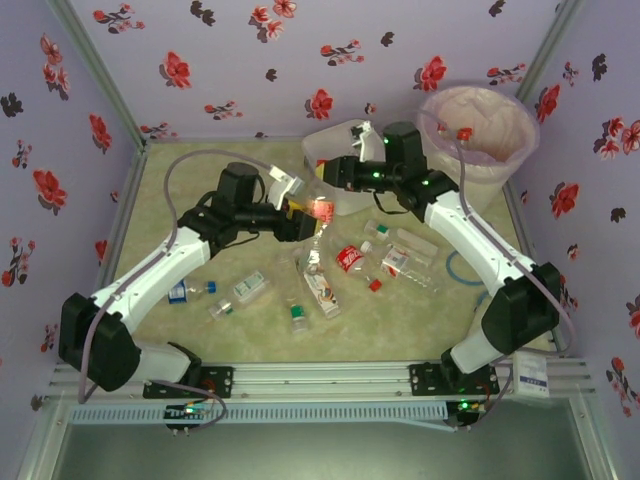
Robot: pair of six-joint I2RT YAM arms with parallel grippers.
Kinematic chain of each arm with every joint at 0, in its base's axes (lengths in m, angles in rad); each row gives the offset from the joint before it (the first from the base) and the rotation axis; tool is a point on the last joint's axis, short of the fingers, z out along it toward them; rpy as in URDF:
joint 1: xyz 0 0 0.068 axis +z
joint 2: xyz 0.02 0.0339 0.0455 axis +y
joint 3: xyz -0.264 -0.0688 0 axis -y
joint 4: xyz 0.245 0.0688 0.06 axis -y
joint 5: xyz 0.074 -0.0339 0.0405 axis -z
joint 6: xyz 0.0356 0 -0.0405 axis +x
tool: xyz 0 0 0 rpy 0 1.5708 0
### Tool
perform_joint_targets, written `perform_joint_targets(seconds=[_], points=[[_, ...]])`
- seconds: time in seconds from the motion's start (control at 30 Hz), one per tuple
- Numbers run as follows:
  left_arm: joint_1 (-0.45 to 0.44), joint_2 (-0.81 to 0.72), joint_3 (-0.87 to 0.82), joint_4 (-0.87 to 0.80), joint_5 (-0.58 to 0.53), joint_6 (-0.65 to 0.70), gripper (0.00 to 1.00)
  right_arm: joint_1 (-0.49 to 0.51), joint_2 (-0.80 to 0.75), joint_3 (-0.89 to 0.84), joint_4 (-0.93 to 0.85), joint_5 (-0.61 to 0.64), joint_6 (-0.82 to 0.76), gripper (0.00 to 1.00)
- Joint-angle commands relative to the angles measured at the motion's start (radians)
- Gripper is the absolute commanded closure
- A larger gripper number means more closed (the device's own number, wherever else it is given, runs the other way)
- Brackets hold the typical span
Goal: Put the plastic bottles in the bin
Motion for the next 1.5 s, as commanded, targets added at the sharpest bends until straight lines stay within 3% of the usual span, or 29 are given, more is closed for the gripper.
perform_joint_targets(seconds=[0.0,0.17,0.43,0.67,1.03,1.47], points=[[0.004,-0.040,-0.019,0.041,-0.032,-0.012,0.23,-0.042,-0.055,0.109,-0.130,0.033,-0.091,0.77],[0.024,-0.083,-0.057,0.050,-0.097,-0.050,0.06,-0.156,-0.123,0.276,-0.331,0.155,-0.234,0.80],[0.053,-0.122,-0.080,-0.035,-0.292,-0.111,0.05,-0.286,-0.166,0.630,-0.585,0.680,-0.495,0.94],[0.106,-0.162,-0.129,-0.012,-0.362,-0.204,0.02,-0.306,-0.181,0.600,-0.422,1.038,-0.686,1.00],[0.141,-0.165,-0.137,-0.017,-0.371,-0.289,0.03,-0.352,-0.084,0.475,-0.262,1.043,-0.719,1.00],[0.156,-0.180,-0.127,-0.093,-0.414,-0.314,0.03,-0.415,-0.014,0.270,-0.251,0.949,-0.605,1.00]])
